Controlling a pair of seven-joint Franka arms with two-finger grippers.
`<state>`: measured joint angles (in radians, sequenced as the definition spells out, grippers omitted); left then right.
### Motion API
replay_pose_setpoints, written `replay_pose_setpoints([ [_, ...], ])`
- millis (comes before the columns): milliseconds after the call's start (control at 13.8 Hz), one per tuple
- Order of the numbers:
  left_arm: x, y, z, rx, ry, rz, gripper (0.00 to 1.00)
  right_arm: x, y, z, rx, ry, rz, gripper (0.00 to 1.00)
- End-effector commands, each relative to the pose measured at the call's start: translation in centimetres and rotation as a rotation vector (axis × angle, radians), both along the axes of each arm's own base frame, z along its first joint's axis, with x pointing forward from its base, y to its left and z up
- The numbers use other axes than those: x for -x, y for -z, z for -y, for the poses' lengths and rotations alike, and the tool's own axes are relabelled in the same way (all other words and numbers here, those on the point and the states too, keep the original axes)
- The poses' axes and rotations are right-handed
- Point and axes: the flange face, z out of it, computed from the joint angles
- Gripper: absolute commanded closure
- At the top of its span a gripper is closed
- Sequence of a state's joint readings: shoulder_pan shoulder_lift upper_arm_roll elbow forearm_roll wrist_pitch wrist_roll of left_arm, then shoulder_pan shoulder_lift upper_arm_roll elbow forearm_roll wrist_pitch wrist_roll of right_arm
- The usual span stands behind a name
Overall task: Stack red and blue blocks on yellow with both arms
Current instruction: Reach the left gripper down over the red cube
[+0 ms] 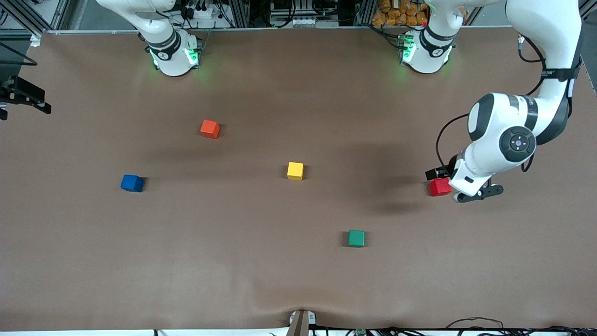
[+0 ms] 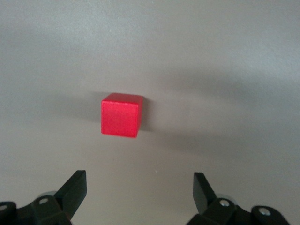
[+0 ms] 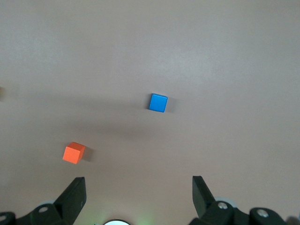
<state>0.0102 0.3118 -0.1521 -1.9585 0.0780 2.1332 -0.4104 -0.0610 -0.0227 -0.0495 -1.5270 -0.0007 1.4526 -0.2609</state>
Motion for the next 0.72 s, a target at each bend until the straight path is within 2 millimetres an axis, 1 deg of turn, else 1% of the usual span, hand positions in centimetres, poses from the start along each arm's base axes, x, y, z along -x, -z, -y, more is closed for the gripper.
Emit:
replay_pose_setpoints([
  [0,-0.6,1.9,-1.1,-0.006,-0.022,0.018,0.00,0.7,-0.4,0.2,0.013,-0.010,0.001,0.00],
  [72,-0.9,2.6,-1.8,-0.001,-0.034,0.027,0.00,0.7,-0.4,0.2,0.013,-0.010,0.001,0.00],
  [145,-1.2,3.4,-1.9,0.005,-0.037,0.037,0.00,0.7,-0.4,0.2,0.013,-0.010,0.001,0.00],
  [217,-1.3,4.7,-1.8,0.010,-0.038,0.039,0.00,0.7,-0.4,0.2,0.014,-0.010,0.002,0.00],
  [361,-1.4,5.9,-2.1,0.014,-0.056,0.042,0.00,0.7,-0.4,0.1,0.014,-0.011,0.002,0.00],
  [651,-1.3,7.4,-2.8,0.010,-0.067,0.019,0.00,0.7,-0.4,0.2,0.013,-0.010,0.001,0.00],
])
